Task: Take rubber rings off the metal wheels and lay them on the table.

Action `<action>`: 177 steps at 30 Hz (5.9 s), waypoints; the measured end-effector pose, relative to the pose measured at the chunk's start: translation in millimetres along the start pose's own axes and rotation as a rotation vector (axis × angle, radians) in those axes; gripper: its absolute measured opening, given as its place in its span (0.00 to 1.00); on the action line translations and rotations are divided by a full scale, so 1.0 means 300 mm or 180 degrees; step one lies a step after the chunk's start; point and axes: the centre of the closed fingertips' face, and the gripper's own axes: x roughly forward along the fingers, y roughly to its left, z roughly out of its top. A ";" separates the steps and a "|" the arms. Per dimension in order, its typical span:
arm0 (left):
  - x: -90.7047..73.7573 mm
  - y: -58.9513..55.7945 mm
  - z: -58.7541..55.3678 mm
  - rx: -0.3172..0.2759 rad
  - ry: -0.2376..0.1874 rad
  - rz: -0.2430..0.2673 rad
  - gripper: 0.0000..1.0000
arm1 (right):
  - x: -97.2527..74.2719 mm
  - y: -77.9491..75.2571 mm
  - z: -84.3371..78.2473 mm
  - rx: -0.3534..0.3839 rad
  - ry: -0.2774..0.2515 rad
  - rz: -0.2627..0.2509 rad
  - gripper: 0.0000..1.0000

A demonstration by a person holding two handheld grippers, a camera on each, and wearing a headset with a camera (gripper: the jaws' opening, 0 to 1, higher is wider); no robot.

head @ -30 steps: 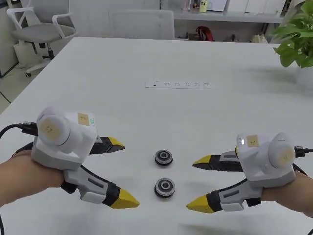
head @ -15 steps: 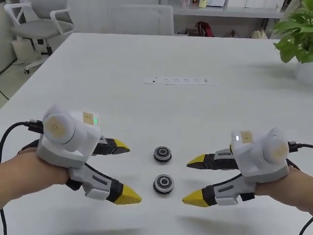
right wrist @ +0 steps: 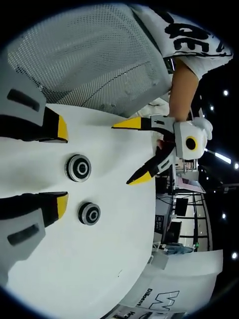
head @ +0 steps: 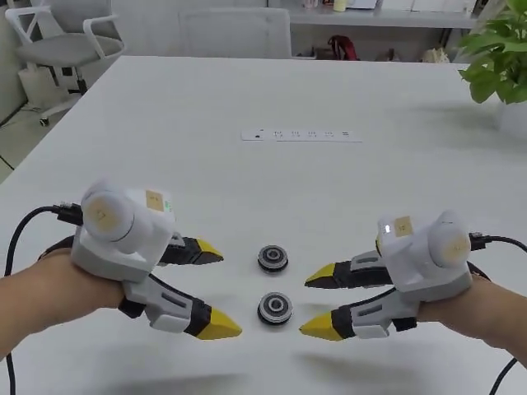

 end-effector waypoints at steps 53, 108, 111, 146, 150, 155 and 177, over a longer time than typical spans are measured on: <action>0.162 -0.027 0.018 0.0105 0.0128 -0.0235 0.32 | 0.072 0.008 0.010 0.0115 0.0042 0.0138 0.32; 0.195 -0.022 0.013 0.0129 -0.0341 -0.0051 0.14 | 0.105 -0.002 0.005 0.0436 -0.0137 -0.0080 0.29; 0.195 -0.021 0.013 0.0131 -0.0341 -0.0046 0.13 | 0.110 -0.003 0.014 0.0396 -0.0154 -0.0108 0.27; 0.193 -0.021 0.011 0.0126 -0.0343 -0.0002 0.13 | 0.079 -0.007 -0.026 0.0596 -0.0117 -0.0061 0.11; 0.193 -0.019 0.011 0.0127 -0.0341 0.0007 0.13 | 0.077 -0.008 -0.028 0.0659 -0.0120 -0.0057 0.08; 0.194 -0.018 0.011 0.0135 -0.0338 0.0015 0.13 | 0.073 -0.008 -0.031 0.0742 -0.0129 -0.0052 0.04; 0.194 -0.018 0.010 0.0121 -0.0312 0.0033 0.12 | 0.048 -0.016 -0.022 0.0780 -0.0274 -0.0069 0.00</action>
